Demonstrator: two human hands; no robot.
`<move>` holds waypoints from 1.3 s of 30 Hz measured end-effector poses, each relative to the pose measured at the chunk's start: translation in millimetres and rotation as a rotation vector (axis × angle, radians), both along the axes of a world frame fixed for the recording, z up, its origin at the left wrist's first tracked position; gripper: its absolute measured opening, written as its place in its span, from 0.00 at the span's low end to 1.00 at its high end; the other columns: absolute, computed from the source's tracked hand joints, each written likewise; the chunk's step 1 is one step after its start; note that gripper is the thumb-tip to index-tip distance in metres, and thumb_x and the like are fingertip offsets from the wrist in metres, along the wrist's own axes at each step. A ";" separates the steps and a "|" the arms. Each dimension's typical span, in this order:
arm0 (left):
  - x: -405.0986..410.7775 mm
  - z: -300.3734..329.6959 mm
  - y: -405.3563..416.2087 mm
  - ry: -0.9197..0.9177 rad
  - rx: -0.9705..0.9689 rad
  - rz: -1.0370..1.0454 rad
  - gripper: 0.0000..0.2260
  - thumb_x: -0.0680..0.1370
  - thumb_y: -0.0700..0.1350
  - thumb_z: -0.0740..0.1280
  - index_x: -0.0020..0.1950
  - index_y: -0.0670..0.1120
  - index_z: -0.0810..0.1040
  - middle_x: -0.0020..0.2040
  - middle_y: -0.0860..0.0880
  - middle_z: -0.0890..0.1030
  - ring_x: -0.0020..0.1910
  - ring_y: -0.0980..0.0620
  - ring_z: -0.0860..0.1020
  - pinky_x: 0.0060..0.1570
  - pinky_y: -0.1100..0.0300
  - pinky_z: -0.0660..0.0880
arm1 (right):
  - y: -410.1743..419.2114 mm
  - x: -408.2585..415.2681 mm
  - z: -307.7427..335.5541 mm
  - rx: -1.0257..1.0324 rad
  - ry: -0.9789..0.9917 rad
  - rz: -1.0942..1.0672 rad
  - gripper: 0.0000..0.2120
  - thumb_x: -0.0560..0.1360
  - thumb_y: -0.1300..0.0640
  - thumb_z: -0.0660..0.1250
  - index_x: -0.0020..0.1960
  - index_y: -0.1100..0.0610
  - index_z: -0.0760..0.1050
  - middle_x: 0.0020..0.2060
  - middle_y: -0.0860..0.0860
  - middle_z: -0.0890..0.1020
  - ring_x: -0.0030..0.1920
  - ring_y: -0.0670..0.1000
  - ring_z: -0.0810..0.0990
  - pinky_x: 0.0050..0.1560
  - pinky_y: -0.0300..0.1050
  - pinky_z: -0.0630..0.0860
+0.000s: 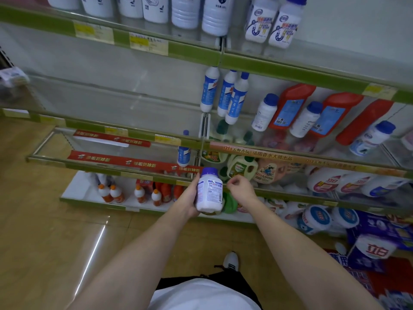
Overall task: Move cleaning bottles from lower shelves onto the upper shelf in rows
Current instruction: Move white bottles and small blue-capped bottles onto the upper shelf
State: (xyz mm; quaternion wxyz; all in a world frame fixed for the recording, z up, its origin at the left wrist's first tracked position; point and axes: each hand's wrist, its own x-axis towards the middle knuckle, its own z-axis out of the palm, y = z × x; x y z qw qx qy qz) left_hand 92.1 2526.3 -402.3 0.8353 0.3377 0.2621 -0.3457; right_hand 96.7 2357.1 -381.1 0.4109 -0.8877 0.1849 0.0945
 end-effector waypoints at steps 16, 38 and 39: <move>-4.7 0.7 -7.0 -0.042 -0.070 -0.086 0.20 0.78 0.59 0.67 0.46 0.41 0.82 0.39 0.43 0.81 0.33 0.46 0.80 0.36 0.57 0.79 | 1.4 1.7 -2.4 0.000 0.018 -0.001 0.04 0.81 0.59 0.65 0.54 0.56 0.77 0.46 0.50 0.80 0.48 0.50 0.78 0.48 0.43 0.72; -5.8 -2.9 -6.3 0.020 -0.072 0.019 0.25 0.81 0.60 0.62 0.64 0.39 0.78 0.50 0.37 0.84 0.50 0.39 0.81 0.51 0.43 0.77 | -6.9 3.0 1.9 -0.030 0.021 0.062 0.04 0.81 0.58 0.64 0.54 0.55 0.76 0.47 0.49 0.79 0.51 0.50 0.78 0.51 0.44 0.74; -6.3 -3.3 -7.2 0.025 -0.083 0.023 0.26 0.81 0.60 0.61 0.65 0.39 0.78 0.50 0.37 0.84 0.49 0.39 0.81 0.50 0.43 0.77 | -7.6 3.1 2.8 -0.030 0.021 0.070 0.04 0.81 0.58 0.64 0.55 0.55 0.76 0.47 0.49 0.79 0.51 0.50 0.78 0.51 0.44 0.74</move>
